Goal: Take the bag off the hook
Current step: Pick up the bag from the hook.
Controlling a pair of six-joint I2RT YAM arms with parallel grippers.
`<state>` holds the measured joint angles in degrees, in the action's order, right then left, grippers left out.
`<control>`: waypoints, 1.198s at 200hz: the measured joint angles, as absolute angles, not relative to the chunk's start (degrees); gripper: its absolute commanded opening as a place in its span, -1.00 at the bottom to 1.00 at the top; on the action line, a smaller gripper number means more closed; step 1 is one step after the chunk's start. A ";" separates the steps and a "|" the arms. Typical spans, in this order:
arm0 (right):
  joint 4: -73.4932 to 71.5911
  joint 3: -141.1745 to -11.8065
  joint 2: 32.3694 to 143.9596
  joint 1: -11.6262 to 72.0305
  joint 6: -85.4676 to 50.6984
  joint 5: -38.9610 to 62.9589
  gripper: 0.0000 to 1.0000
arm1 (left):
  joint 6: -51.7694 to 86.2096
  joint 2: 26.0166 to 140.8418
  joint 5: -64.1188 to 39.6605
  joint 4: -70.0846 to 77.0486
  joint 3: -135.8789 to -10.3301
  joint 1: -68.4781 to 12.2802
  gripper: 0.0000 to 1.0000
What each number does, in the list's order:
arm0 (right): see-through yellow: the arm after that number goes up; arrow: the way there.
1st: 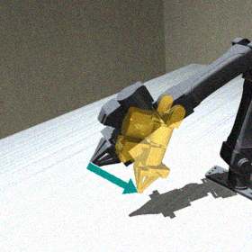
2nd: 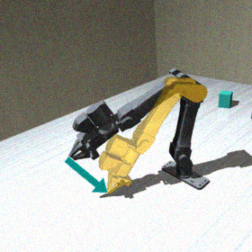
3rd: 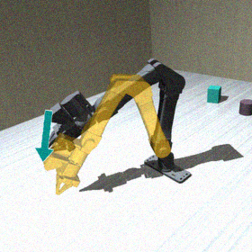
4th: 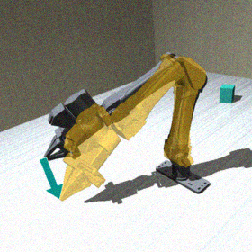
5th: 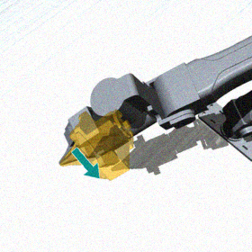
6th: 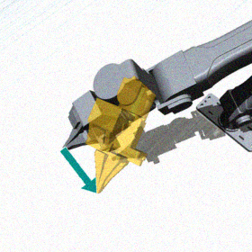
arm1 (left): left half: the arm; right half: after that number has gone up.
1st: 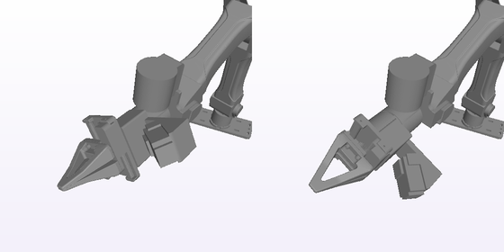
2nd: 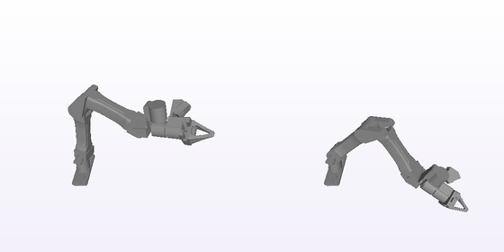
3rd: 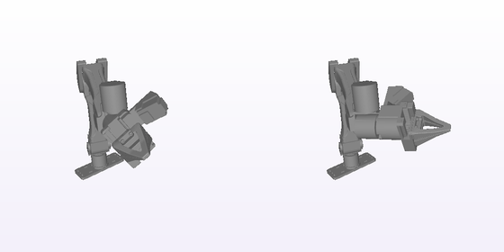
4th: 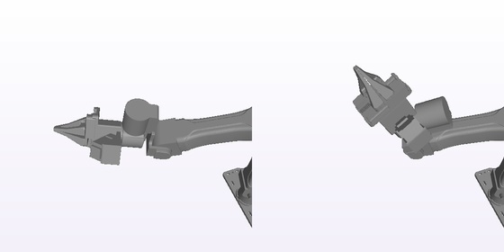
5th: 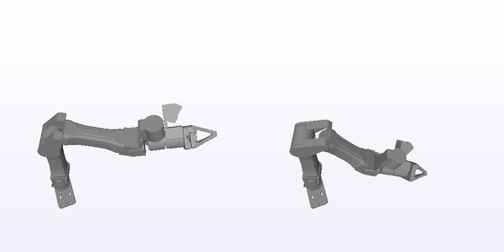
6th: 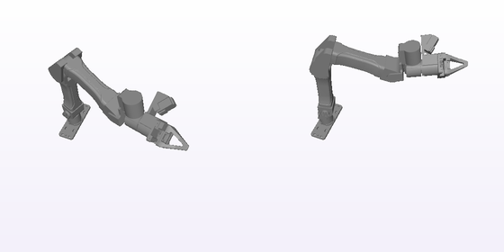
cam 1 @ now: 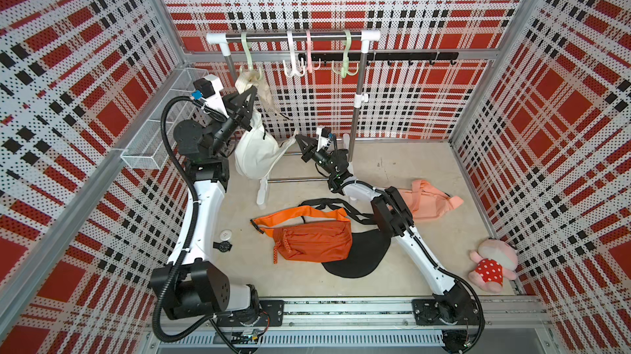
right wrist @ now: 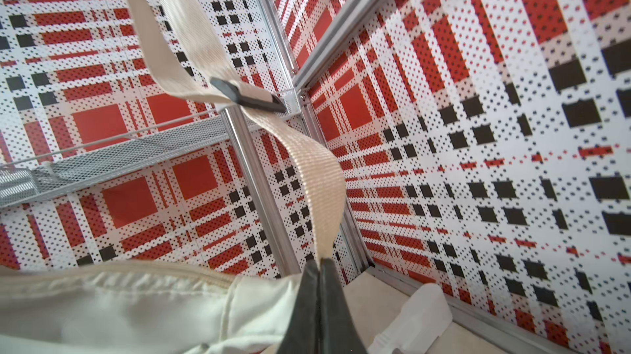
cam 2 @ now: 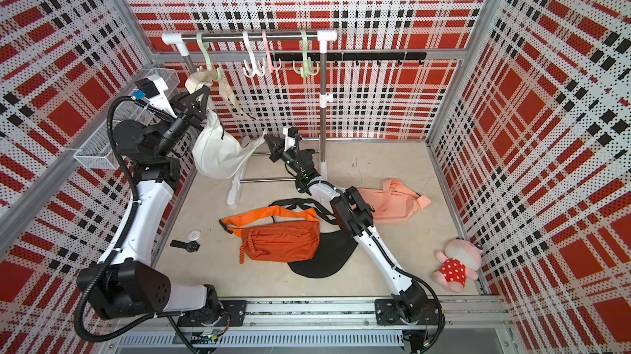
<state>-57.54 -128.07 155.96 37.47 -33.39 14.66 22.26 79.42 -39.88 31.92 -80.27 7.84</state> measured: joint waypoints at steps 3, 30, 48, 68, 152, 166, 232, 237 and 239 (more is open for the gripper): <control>-57.95 -127.66 155.44 37.45 -33.30 14.52 -1.00 | 22.28 79.42 -39.90 31.90 -80.36 7.84 -1.00; -59.99 -126.78 152.48 36.95 -32.77 13.74 -1.00 | 22.31 79.42 -39.88 32.05 -82.50 7.84 -1.00; -59.05 -128.31 151.57 36.82 -32.25 13.32 -1.00 | 22.28 79.42 -39.79 32.21 -84.20 7.92 -1.00; -53.93 -133.38 151.46 36.47 -30.87 12.91 -1.00 | 22.28 79.42 -39.13 32.36 -85.54 8.45 -1.00; -37.36 -132.75 134.85 36.14 -24.82 7.86 -1.00 | 24.21 86.37 -28.88 29.19 -98.26 10.74 -1.00; -38.70 -128.33 130.52 36.16 -24.27 6.50 -1.00 | 24.32 88.33 -27.90 28.73 -101.08 10.33 -1.00; -47.03 -111.77 123.00 36.21 -23.64 1.10 -1.00 | 23.59 95.79 -28.32 26.92 -108.29 5.06 -1.00; -47.57 -110.39 122.85 36.18 -23.59 0.86 -1.00 | 23.77 95.92 -28.49 26.94 -108.27 5.06 -1.00; -47.75 -109.80 122.80 36.18 -23.62 0.69 -1.00 | 24.03 95.92 -28.58 27.00 -108.22 5.13 -1.00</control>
